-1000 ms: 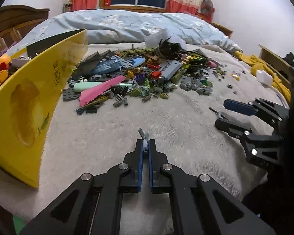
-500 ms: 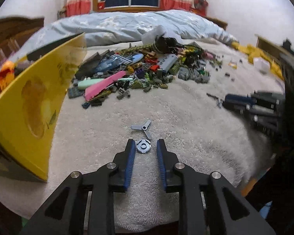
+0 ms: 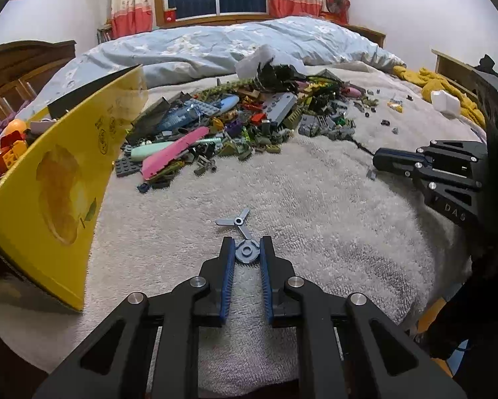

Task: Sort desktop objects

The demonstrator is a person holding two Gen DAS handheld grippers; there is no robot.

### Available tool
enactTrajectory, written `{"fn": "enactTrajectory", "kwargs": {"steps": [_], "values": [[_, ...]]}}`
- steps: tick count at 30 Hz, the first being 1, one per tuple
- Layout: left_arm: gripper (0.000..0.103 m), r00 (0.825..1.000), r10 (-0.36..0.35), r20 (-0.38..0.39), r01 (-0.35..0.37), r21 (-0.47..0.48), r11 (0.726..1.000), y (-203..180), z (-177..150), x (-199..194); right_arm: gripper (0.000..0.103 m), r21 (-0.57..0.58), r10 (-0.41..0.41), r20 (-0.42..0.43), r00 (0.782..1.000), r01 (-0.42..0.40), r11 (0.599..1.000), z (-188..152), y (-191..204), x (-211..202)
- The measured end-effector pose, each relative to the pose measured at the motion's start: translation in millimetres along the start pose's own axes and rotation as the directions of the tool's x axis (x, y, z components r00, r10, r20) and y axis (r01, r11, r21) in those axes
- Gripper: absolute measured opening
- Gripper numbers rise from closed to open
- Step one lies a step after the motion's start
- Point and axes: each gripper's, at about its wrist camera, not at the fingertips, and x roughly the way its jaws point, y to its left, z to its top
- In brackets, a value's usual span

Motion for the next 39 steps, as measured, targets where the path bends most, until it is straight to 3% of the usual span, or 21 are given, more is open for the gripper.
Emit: {"fn": "enactTrajectory", "kwargs": {"steps": [4, 8, 13, 24, 27, 31, 34, 39], "values": [[0.015, 0.996, 0.031, 0.081, -0.029, -0.034, 0.999, 8, 6, -15, 0.0, 0.019, -0.006, 0.051, 0.999, 0.005, 1.0, 14, -1, -10], [0.015, 0.983, 0.063, 0.17, -0.051, -0.076, 0.996, 18, 13, -33, 0.0, 0.048, 0.075, 0.076, 0.994, -0.079, 0.996, 27, 3, -11], [0.015, 0.96, 0.092, 0.265, -0.08, -0.056, 0.995, 20, 13, -55, 0.0, 0.028, 0.147, 0.077, 0.986, -0.149, 0.988, 38, 23, -6], [0.015, 0.899, 0.296, 0.324, -0.274, -0.112, 0.955, 46, 23, -79, 0.0, -0.006, 0.197, 0.146, 0.969, -0.198, 0.98, 93, 89, -8], [0.015, 0.873, 0.375, 0.311, -0.329, -0.192, 0.925, 69, 26, -87, 0.0, -0.019, 0.217, 0.186, 0.958, -0.217, 0.976, 115, 114, -15], [0.015, 0.825, 0.483, 0.293, -0.417, -0.262, 0.87, 96, 26, -92, 0.0, -0.035, 0.253, 0.214, 0.944, -0.251, 0.967, 141, 144, -15], [0.015, 0.825, 0.504, 0.254, -0.421, -0.318, 0.849, 120, 22, -89, 0.0, -0.018, 0.29, 0.206, 0.935, -0.293, 0.956, 161, 163, 1], [0.015, 0.798, 0.57, 0.196, -0.475, -0.378, 0.795, 148, 11, -82, 0.0, -0.023, 0.327, 0.15, 0.933, -0.327, 0.945, 173, 189, 34]]}}
